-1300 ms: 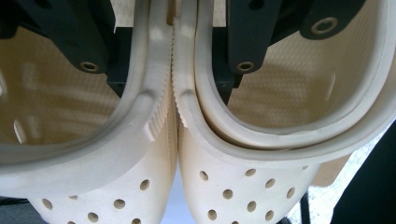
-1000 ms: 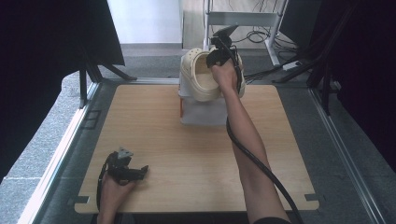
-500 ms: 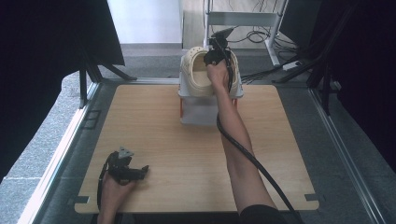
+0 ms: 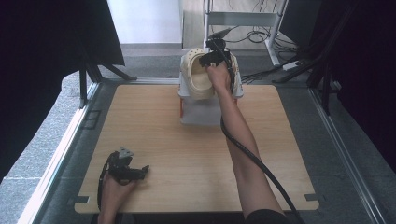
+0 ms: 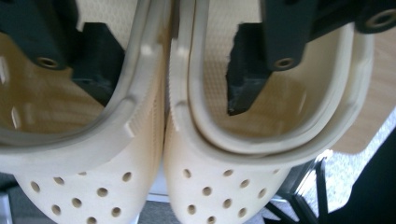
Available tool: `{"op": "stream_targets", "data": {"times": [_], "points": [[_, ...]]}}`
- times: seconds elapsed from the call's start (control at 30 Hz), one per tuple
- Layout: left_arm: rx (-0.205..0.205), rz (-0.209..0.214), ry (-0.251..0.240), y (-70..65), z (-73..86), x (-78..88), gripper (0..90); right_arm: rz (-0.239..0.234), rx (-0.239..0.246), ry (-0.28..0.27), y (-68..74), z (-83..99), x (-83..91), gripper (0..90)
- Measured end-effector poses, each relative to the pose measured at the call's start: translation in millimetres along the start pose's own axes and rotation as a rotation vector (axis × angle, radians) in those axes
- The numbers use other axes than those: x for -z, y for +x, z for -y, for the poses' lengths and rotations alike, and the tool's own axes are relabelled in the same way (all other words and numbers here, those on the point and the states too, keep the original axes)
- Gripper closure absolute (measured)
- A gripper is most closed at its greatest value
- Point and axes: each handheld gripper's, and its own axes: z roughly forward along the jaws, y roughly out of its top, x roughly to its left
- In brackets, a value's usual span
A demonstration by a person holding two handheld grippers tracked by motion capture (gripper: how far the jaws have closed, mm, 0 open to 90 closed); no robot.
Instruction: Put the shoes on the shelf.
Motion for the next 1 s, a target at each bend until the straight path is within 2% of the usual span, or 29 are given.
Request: {"op": "stream_targets", "data": {"times": [0.03, 0.13, 0.17, 0.2, 0.23, 0.4, 0.63, 0.67, 0.7, 0.73, 0.77, 0.9, 1.0], "points": [[-0.002, 0.000, 0.002, 0.1, 0.0, 0.1, 0.0, -0.011, 0.034, 0.000, -0.5, 1.4, 3.2, 33.5], [-0.002, 0.000, 0.002, 0.1, 0.0, 0.1, 0.0, -0.024, 0.055, -0.006, -0.7, 3.4, 7.0, 29.3], [0.001, -0.001, 0.000, 0.0, 0.0, 0.0, 0.0, -0.043, 0.087, -0.006, -0.9, 6.6, 9.7, 26.1], [0.001, -0.001, 0.000, 0.0, 0.0, 0.0, 0.0, -0.043, 0.087, -0.006, -0.9, 6.6, 9.7, 26.1], [0.002, -0.002, 0.000, -0.2, 0.0, 0.0, 0.0, -0.062, 0.111, -0.003, -1.5, 9.3, 11.4, 21.7], [0.000, -0.004, -0.001, -0.2, -0.1, -0.1, 0.0, -0.068, 0.184, -0.001, -1.7, 18.1, 16.2, 16.9], [0.000, -0.004, 0.000, -0.1, -0.1, 0.0, 0.0, -0.109, 0.210, -0.010, -4.4, 25.3, 25.8, 13.4], [0.000, -0.004, 0.000, -0.1, -0.1, 0.0, 0.0, -0.128, 0.210, -0.014, -5.1, 26.6, 27.6, 12.8], [0.000, -0.004, 0.000, -0.2, -0.1, -0.1, 0.0, -0.172, 0.215, -0.017, -6.7, 28.8, 30.5, 8.7], [0.000, -0.004, 0.000, -0.2, -0.1, -0.1, 0.0, -0.172, 0.215, -0.017, -6.7, 28.8, 30.5, 8.7], [0.000, -0.005, 0.000, -0.2, -0.1, -0.1, 0.0, -0.201, 0.230, -0.020, -8.0, 30.7, 33.3, 4.9], [0.000, -0.006, -0.001, -0.3, 0.0, -0.2, 0.0, -0.224, 0.239, -0.049, -9.0, 34.7, 40.2, 0.6], [-0.001, -0.005, 0.000, -0.1, -0.1, 0.0, 0.0, -0.246, 0.259, -0.043, -9.9, 38.0, 45.8, 0.0]]}}
